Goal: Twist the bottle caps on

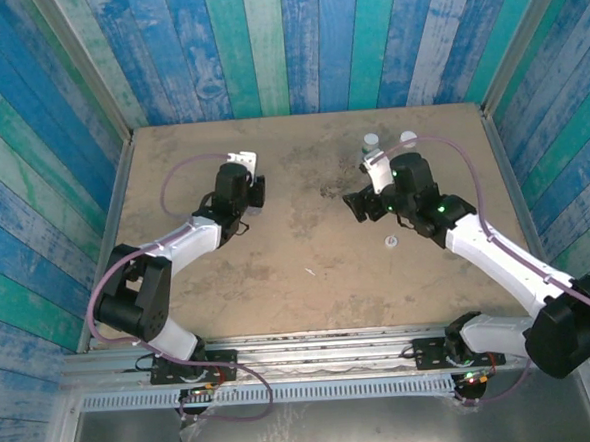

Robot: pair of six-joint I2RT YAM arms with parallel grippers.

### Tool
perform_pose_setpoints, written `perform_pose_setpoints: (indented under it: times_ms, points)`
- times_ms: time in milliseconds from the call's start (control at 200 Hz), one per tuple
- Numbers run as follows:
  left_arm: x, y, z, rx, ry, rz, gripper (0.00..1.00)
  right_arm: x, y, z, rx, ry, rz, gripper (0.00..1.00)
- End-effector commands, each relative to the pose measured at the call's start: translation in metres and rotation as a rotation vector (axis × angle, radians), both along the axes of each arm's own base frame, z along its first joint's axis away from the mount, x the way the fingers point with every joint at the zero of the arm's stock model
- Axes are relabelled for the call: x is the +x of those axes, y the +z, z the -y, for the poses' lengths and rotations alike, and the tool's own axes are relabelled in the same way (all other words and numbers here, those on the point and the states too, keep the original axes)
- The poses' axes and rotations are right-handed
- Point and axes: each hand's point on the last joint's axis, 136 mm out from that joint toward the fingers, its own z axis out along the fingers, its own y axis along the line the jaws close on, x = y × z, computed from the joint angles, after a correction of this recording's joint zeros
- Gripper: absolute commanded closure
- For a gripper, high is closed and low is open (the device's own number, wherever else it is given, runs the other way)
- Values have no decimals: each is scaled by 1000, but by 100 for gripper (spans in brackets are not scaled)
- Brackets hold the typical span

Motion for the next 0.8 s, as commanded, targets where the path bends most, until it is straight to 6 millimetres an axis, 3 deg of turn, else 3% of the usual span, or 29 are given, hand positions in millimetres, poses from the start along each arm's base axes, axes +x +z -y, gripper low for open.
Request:
perform_pose_setpoints:
  times_ms: [0,301,466,796]
  points:
    - [-34,-1,50,26,-260,-40,47,0,-3,19,7,-87,0,7]
    - [-111,1,128,-40,-737,-81,48,-7,-34,60,7,-193,-71,8]
    - [-161,0,160,-44,-974,-51,47,-9,-39,69,13,-226,-77,8]
    - [-166,-7,164,-61,-1009,-72,38,-7,-43,60,25,-185,-95,8]
